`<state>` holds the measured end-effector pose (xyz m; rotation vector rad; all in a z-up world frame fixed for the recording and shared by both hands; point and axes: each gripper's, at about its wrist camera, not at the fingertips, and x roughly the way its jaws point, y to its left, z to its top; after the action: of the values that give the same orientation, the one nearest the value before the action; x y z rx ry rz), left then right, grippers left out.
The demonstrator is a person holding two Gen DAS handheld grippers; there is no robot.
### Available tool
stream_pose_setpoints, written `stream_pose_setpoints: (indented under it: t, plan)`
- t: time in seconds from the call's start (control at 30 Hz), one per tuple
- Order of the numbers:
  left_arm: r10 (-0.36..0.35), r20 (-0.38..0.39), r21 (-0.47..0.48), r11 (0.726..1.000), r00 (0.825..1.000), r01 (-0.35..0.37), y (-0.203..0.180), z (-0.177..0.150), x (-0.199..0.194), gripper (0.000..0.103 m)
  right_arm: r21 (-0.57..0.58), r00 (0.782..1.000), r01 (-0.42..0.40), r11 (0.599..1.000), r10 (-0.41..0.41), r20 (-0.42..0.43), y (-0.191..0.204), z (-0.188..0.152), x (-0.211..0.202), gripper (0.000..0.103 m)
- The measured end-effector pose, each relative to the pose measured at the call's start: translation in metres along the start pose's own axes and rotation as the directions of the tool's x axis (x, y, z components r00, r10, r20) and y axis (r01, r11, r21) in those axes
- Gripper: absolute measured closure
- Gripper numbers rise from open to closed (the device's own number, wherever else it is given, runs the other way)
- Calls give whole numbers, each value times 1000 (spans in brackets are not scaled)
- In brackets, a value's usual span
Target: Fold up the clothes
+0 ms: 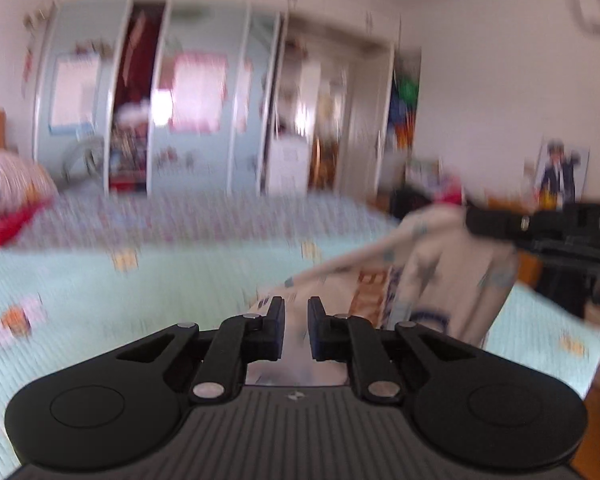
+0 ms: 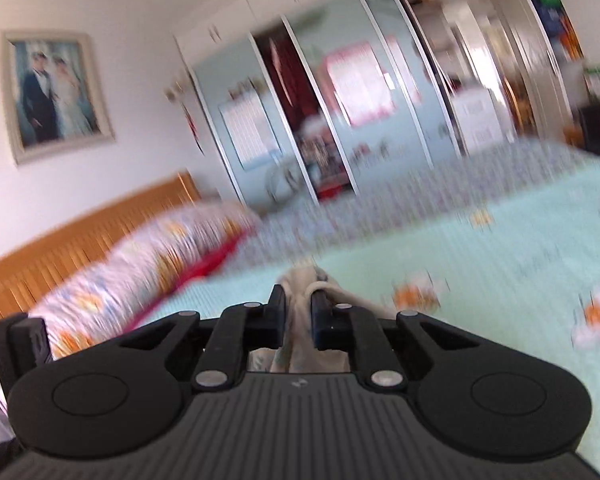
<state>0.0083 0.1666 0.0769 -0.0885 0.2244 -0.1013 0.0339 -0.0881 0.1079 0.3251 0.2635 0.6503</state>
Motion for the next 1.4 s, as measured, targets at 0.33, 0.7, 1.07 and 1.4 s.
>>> stream_pose_setpoints:
  t: [0.33, 0.7, 1.07, 1.4]
  plan:
    - [102, -368, -114, 982, 924, -153, 42, -121, 0, 72, -4, 932, 140, 990, -133, -336, -22, -121, 29, 75]
    - [22, -441, -189, 975, 897, -117, 54, -124, 48, 46, 281, 894, 290, 915, -154, -422, -85, -141, 65, 39]
    - [-120, -533, -622, 727, 838, -291, 109, -179, 155, 69, 566, 892, 319, 761, -39, -450, -123, -162, 148, 46]
    - [-50, -400, -518, 836, 915, -181, 86, -135, 98, 99, 508, 941, 247, 825, -79, -329, -115, -132, 118, 96]
